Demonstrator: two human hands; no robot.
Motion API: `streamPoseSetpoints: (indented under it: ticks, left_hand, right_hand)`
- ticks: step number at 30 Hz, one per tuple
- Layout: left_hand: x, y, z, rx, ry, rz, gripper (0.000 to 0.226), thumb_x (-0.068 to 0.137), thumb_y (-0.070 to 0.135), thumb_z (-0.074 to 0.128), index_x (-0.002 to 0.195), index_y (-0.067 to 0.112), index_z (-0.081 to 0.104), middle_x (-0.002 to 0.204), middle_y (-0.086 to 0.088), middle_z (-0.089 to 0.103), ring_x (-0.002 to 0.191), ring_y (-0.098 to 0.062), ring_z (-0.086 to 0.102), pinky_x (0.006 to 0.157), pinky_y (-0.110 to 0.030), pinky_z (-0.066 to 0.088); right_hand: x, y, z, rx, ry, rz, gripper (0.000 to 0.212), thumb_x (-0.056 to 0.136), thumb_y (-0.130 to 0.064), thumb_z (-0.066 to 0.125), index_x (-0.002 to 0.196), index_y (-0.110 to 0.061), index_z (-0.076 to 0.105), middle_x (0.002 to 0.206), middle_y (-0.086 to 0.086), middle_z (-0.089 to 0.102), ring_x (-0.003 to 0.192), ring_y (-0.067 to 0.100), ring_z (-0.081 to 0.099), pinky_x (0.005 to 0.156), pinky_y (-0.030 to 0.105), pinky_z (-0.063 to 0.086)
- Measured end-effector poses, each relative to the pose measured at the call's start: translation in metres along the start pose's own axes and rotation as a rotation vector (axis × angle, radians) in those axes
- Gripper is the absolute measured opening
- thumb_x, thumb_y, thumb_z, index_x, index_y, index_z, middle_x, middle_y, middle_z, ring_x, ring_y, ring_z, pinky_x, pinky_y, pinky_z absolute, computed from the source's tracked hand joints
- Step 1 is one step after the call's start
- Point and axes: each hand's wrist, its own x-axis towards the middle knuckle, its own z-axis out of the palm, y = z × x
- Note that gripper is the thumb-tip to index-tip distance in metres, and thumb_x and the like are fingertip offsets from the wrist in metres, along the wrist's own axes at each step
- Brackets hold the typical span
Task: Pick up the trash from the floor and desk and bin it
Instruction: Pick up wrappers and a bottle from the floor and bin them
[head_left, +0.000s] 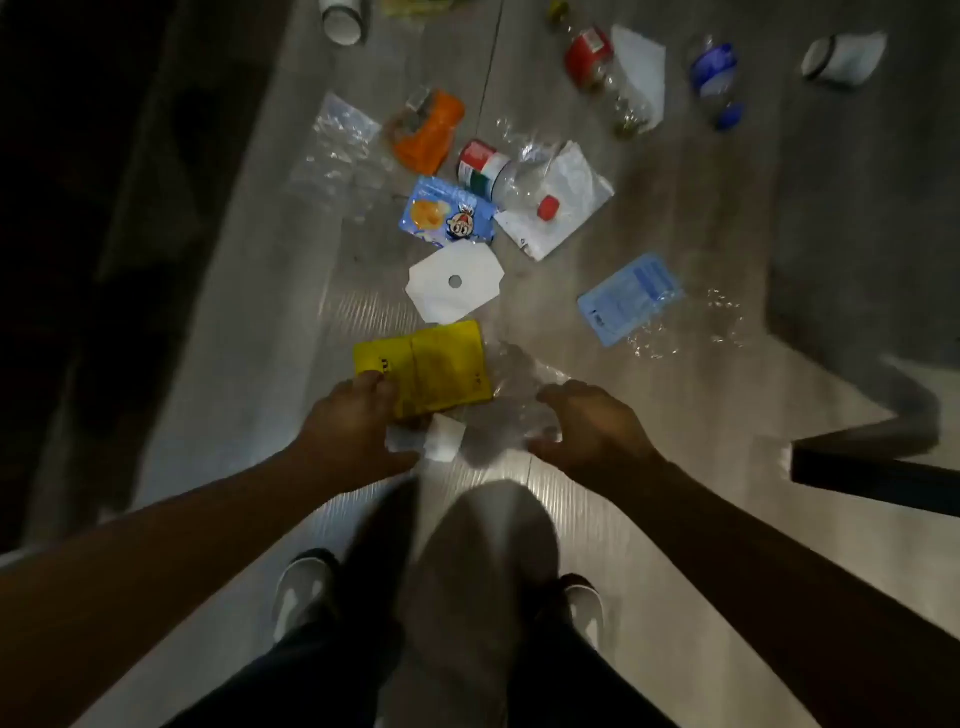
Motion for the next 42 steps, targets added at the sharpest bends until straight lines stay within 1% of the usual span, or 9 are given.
streamPoseSetpoints:
  ticks: [5, 12, 17, 21, 25, 28, 32, 36, 42]
  left_hand:
    - [0.050, -0.027, 0.047, 0.047, 0.046, 0.087, 0.094, 0.065, 0.058, 0.076, 0.136, 0.008, 0.040, 0.142, -0.014, 0.040, 0.121, -0.033, 0.045, 0.094, -0.040, 0.046]
    - [0.111, -0.051, 0.068, 0.103, 0.159, 0.200, 0.112, 0.061, 0.067, 0.072, 0.147, 0.010, 0.027, 0.151, -0.014, 0.029, 0.133, -0.034, 0.035, 0.109, -0.037, 0.033]
    - [0.115, -0.039, 0.062, 0.139, 0.155, 0.182, 0.120, 0.059, 0.066, 0.073, 0.150, 0.015, 0.013, 0.154, -0.009, 0.020, 0.139, -0.028, 0.025, 0.112, -0.036, 0.028]
    - [0.115, -0.021, 0.072, 0.266, 0.105, 0.205, 0.137, 0.051, 0.077, 0.069, 0.149, 0.029, -0.013, 0.158, -0.007, -0.013, 0.145, -0.033, -0.001, 0.113, -0.054, 0.020]
    - [0.130, -0.009, 0.093, 0.415, 0.075, 0.359, 0.141, 0.042, 0.083, 0.066, 0.128, 0.050, -0.041, 0.144, 0.004, -0.045, 0.141, -0.041, -0.024, 0.106, -0.068, 0.017]
    - [0.139, 0.003, 0.096, 0.469, 0.005, 0.366, 0.137, 0.044, 0.084, 0.065, 0.135, 0.051, -0.031, 0.149, 0.000, -0.040, 0.138, -0.049, -0.023, 0.099, -0.074, 0.023]
    - [0.145, 0.015, 0.094, 0.538, -0.056, 0.320, 0.130, 0.048, 0.081, 0.067, 0.142, 0.049, -0.018, 0.152, -0.007, -0.032, 0.137, -0.056, -0.010, 0.096, -0.070, 0.033]
    - [0.152, 0.019, 0.096, 0.630, -0.028, 0.319, 0.131, 0.045, 0.084, 0.065, 0.144, 0.046, -0.012, 0.155, -0.010, -0.012, 0.135, -0.052, 0.009, 0.095, -0.060, 0.039]
    - [0.159, 0.023, 0.093, 0.556, -0.021, 0.340, 0.117, 0.052, 0.074, 0.071, 0.144, 0.045, 0.005, 0.148, -0.007, 0.007, 0.131, -0.046, 0.016, 0.089, -0.055, 0.047]
  right_hand:
    - [0.060, 0.025, 0.037, -0.072, 0.058, -0.039, 0.061, 0.082, -0.049, 0.064, 0.132, -0.019, 0.049, 0.128, 0.008, 0.055, 0.114, 0.026, 0.053, 0.091, 0.034, 0.044]
    - [0.111, 0.045, 0.077, -0.151, 0.085, -0.192, 0.075, 0.078, -0.053, 0.065, 0.138, -0.016, 0.040, 0.131, 0.010, 0.048, 0.117, 0.027, 0.049, 0.096, 0.037, 0.044]
    - [0.107, 0.056, 0.057, -0.134, 0.139, -0.106, 0.079, 0.076, -0.053, 0.068, 0.140, -0.018, 0.037, 0.129, 0.009, 0.049, 0.115, 0.026, 0.051, 0.093, 0.036, 0.045]
    - [0.092, 0.069, 0.065, -0.033, 0.057, 0.023, 0.081, 0.077, -0.052, 0.069, 0.142, -0.021, 0.033, 0.128, 0.009, 0.049, 0.114, 0.026, 0.051, 0.093, 0.037, 0.046]
    - [0.081, 0.094, 0.080, 0.028, 0.045, 0.063, 0.072, 0.077, -0.049, 0.071, 0.137, -0.025, 0.038, 0.123, 0.006, 0.051, 0.106, 0.022, 0.053, 0.090, 0.035, 0.048]
    - [0.078, 0.105, 0.083, 0.032, 0.032, 0.102, 0.075, 0.076, -0.048, 0.072, 0.138, -0.023, 0.038, 0.125, 0.007, 0.050, 0.110, 0.024, 0.052, 0.094, 0.037, 0.047]
    - [0.076, 0.110, 0.086, 0.054, 0.044, 0.108, 0.077, 0.076, -0.049, 0.071, 0.140, -0.021, 0.037, 0.127, 0.007, 0.049, 0.110, 0.024, 0.053, 0.093, 0.035, 0.047]
    - [0.081, 0.121, 0.090, 0.033, 0.059, 0.108, 0.076, 0.077, -0.051, 0.070, 0.138, -0.019, 0.038, 0.126, 0.008, 0.049, 0.110, 0.024, 0.053, 0.091, 0.035, 0.048]
    - [0.094, 0.145, 0.078, 0.046, 0.213, 0.175, 0.068, 0.075, -0.051, 0.072, 0.129, -0.018, 0.047, 0.123, 0.007, 0.049, 0.107, 0.023, 0.051, 0.090, 0.037, 0.049]
